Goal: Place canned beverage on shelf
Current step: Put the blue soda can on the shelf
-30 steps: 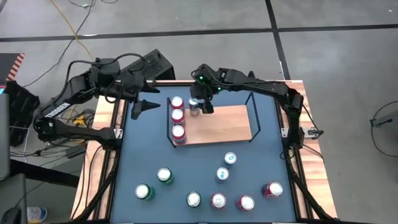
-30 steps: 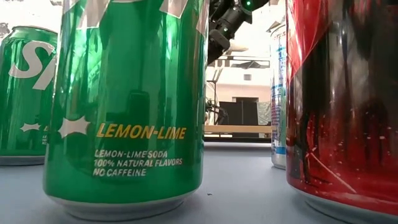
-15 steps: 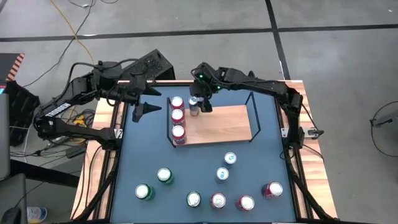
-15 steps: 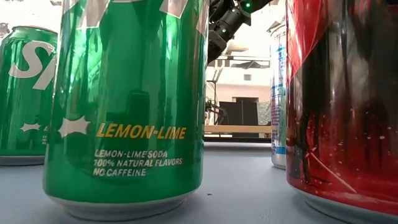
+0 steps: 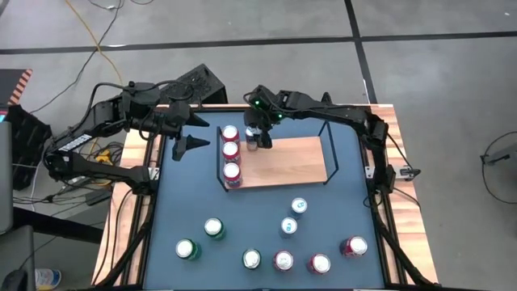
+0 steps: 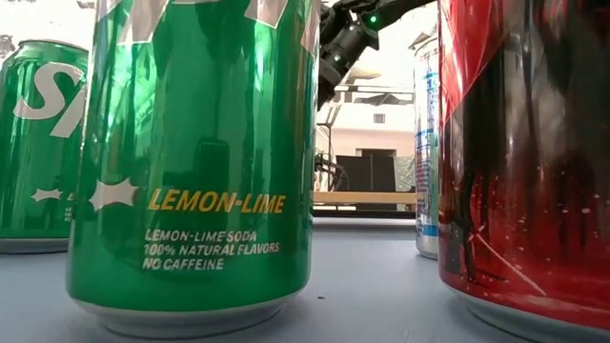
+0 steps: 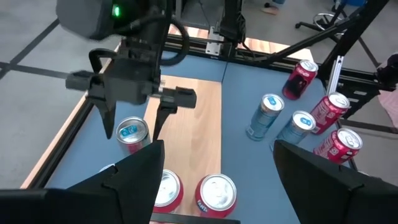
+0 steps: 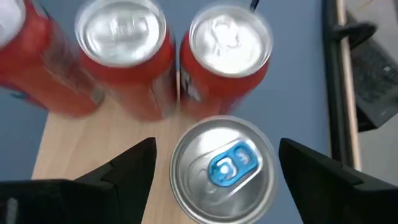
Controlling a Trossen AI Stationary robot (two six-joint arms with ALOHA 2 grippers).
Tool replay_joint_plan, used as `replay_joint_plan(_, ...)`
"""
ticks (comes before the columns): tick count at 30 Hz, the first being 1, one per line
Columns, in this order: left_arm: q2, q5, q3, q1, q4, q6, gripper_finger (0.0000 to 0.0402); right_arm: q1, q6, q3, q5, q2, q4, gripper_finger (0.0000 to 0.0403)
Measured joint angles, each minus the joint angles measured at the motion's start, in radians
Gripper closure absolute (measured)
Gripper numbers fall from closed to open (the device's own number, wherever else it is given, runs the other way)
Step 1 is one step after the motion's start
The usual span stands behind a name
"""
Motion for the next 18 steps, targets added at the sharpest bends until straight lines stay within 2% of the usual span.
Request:
replay_joint_plan(10, 0.0, 0.0, 0.0, 0.0, 0.0, -0.003, 0.0115, 0.005, 0.081, 0.001, 0.002, -0.002, -0.012, 0.0093)
replay_joint_plan(18, 0.0, 0.0, 0.0, 0.0, 0.001, -0.014, 0.0115, 0.031, 0.12, 0.001, 0.105, -0.002, -0.02, 0.0112)
